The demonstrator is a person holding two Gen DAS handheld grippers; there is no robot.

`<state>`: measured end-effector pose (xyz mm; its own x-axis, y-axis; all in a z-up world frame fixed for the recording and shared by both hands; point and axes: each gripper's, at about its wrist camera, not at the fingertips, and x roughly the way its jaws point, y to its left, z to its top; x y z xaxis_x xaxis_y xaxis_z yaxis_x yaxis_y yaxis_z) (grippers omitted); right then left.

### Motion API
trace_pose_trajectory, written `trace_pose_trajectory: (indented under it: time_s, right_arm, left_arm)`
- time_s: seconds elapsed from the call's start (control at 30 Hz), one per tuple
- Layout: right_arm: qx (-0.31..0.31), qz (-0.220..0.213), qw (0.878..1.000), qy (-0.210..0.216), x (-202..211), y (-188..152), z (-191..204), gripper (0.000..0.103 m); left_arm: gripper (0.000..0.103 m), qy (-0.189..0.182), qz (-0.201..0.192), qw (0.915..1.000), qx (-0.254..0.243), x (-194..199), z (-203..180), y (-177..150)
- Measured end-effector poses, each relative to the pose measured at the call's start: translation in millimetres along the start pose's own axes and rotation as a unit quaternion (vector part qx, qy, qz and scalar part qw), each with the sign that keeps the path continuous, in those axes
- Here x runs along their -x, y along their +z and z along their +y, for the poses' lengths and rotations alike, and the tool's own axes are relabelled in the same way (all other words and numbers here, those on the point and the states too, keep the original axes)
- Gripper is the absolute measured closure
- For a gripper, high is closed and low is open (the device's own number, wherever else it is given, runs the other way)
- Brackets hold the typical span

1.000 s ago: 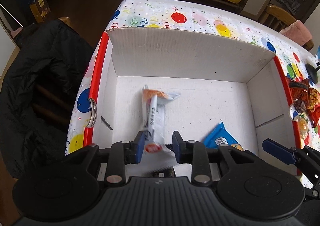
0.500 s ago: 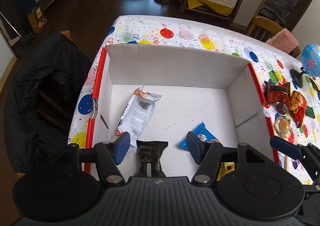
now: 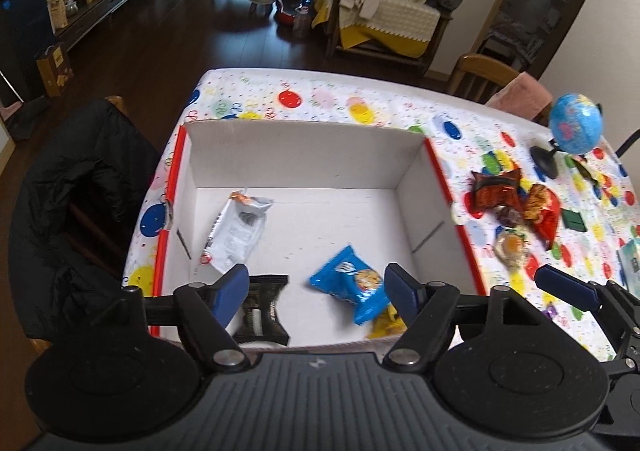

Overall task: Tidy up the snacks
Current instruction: 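Lift both tools out of the box toward the remaining snacks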

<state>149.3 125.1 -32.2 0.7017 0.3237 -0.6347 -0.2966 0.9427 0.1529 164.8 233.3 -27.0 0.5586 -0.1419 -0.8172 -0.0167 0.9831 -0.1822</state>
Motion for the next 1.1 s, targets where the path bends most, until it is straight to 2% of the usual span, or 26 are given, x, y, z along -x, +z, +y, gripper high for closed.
trace_pose_trajectory:
  time_s: [0.37,0.7,0.97,1.1]
  right_arm:
    - [-0.046,-0.046,0.998,-0.009,43,-19,-36,0.006]
    - [-0.085,-0.052,0.995,-0.030,70,-40,-80,0.006]
    - [-0.092,-0.050,0.992,-0.071,91,-59,-123,0.006]
    - [-0.095,-0.037,0.992,-0.078,98,-70,-144,0.007]
  left_arm:
    - [0.020,-0.024,-0.015,0.9994,-0.018,18,-39,-17]
    - [0.020,-0.026,-0.020,0.9989,-0.033,17,-94,-33]
    - [0.020,-0.026,-0.030,0.9976,-0.057,8,-146,-48]
    - [0.020,-0.036,-0.021,0.9975,-0.057,-3,-170,-55]
